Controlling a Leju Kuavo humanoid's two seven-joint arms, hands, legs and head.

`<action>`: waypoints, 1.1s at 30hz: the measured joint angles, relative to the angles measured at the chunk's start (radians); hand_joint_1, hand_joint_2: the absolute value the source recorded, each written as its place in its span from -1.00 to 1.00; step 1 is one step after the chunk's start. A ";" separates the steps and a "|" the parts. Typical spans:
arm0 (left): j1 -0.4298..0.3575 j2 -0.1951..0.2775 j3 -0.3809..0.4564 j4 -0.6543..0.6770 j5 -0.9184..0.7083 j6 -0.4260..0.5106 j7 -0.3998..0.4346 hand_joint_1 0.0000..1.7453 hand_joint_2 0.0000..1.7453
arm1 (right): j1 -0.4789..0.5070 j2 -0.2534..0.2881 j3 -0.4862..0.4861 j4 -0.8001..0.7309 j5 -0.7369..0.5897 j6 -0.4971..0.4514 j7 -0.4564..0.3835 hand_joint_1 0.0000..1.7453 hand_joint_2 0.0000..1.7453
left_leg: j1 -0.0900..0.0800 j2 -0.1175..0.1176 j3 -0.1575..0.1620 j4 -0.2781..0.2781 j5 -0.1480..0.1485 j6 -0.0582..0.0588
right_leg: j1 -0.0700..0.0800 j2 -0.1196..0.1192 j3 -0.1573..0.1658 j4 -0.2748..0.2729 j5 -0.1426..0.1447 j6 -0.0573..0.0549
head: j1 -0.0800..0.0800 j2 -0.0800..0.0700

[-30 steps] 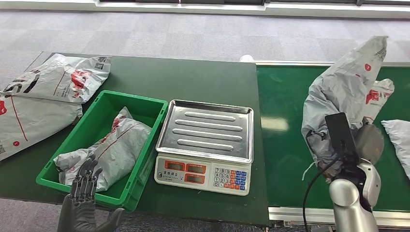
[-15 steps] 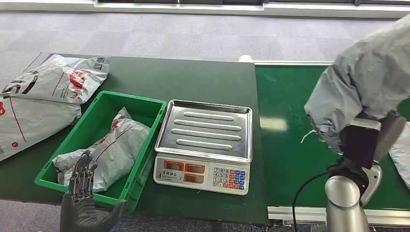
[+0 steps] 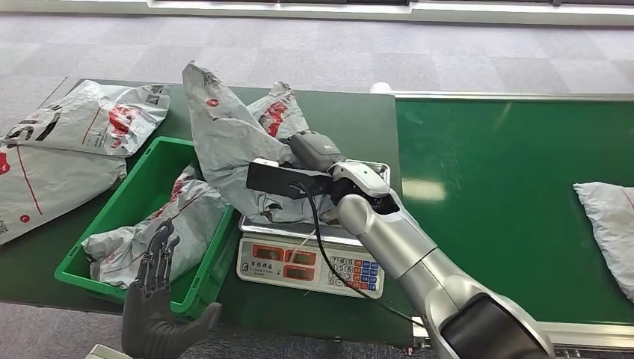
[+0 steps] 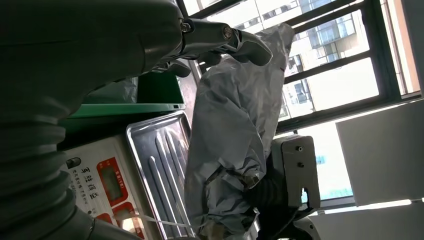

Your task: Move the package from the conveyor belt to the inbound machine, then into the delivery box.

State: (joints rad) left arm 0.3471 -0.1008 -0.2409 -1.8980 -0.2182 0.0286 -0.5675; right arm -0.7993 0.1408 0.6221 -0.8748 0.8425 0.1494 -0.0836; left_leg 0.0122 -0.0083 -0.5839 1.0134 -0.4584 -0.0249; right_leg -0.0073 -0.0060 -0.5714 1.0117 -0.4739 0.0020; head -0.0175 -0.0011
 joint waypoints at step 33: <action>0.035 -0.013 0.016 -0.020 -0.035 0.051 -0.002 -1.00 1.00 | -0.326 0.102 0.197 0.377 -0.140 0.094 0.001 -1.00 1.00 | 0.000 0.001 0.000 0.000 0.001 -0.001 | 0.000 0.001 -0.001 0.000 0.001 0.000 | 0.000 0.000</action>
State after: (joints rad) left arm 0.3817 -0.1142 -0.2254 -1.9178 -0.2529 0.0798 -0.5699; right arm -1.1251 0.2432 0.8193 -0.4974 0.7028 0.2432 -0.0824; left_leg 0.0121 -0.0078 -0.5838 1.0134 -0.4577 -0.0254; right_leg -0.0070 -0.0054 -0.5721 1.0117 -0.4726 0.0016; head -0.0175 -0.0011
